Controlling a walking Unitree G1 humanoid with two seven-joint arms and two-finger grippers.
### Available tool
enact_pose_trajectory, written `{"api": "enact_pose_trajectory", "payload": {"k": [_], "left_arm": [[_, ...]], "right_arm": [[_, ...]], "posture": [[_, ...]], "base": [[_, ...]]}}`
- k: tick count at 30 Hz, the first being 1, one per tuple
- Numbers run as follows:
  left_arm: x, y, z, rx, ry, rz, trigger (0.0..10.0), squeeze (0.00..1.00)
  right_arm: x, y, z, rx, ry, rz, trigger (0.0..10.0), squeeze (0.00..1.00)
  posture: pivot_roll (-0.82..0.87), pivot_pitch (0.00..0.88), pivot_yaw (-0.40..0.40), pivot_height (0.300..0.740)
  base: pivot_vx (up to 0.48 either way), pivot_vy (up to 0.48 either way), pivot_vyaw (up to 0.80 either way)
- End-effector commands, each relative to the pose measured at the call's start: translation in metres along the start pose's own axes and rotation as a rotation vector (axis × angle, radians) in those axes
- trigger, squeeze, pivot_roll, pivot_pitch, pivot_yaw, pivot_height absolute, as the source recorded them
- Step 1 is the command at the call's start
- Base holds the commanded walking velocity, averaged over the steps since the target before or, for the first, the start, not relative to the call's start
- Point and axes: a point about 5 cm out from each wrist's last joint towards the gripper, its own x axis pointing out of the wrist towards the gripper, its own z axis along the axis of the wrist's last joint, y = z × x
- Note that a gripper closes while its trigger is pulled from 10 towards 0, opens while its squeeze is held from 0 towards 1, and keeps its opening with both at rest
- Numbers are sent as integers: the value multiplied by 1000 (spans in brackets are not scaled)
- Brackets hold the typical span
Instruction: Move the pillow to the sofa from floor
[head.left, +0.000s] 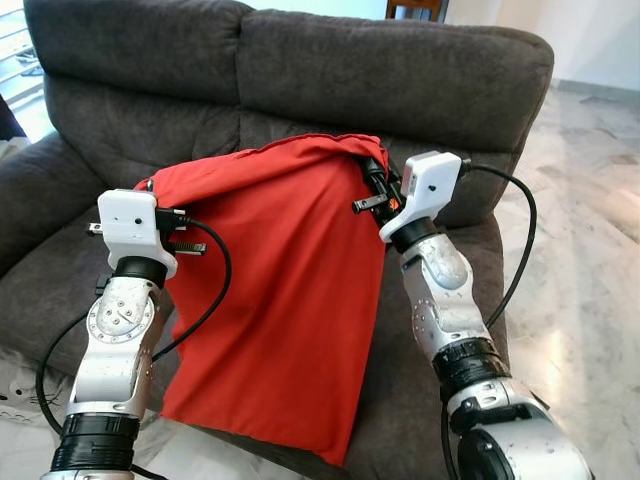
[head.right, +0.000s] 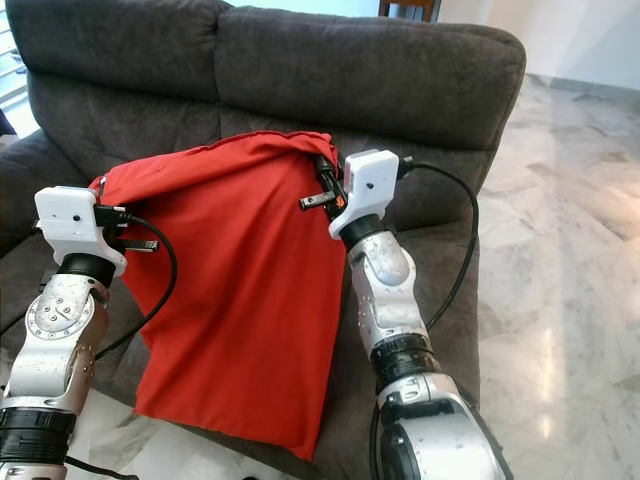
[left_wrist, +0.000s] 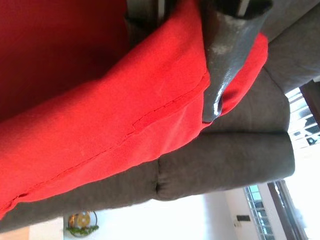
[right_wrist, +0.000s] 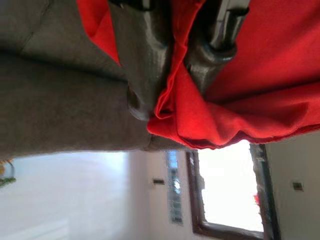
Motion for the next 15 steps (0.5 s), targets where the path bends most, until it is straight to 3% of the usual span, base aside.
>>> {"api": "enact_pose_trajectory", "payload": {"k": [1, 3, 5, 9, 15], "left_arm": [[1, 12, 3, 22, -14, 33, 10000, 0], [3, 7, -4, 43, 42, -28, 10000, 0], [2, 4, -9, 64, 79, -67, 10000, 0], [-6, 0, -32, 106, 232, -125, 10000, 0], [-14, -4, -44, 148, 297, -177, 10000, 0]], "right_arm": [[7, -18, 25, -25, -103, -98, 10000, 0], [3, -25, 12, -60, -18, -154, 10000, 0], [-1, -28, 7, -42, -7, -175, 10000, 0], [-17, -33, -18, -68, 110, -225, 10000, 0], [-35, -34, -42, -85, 211, -243, 10000, 0]], "posture": [[111, 118, 26, 740], [115, 123, 22, 740], [116, 122, 22, 740], [118, 126, 23, 740], [119, 127, 23, 740]], "base": [[0, 0, 0], [0, 0, 0], [0, 0, 0], [0, 0, 0], [0, 0, 0]]}}
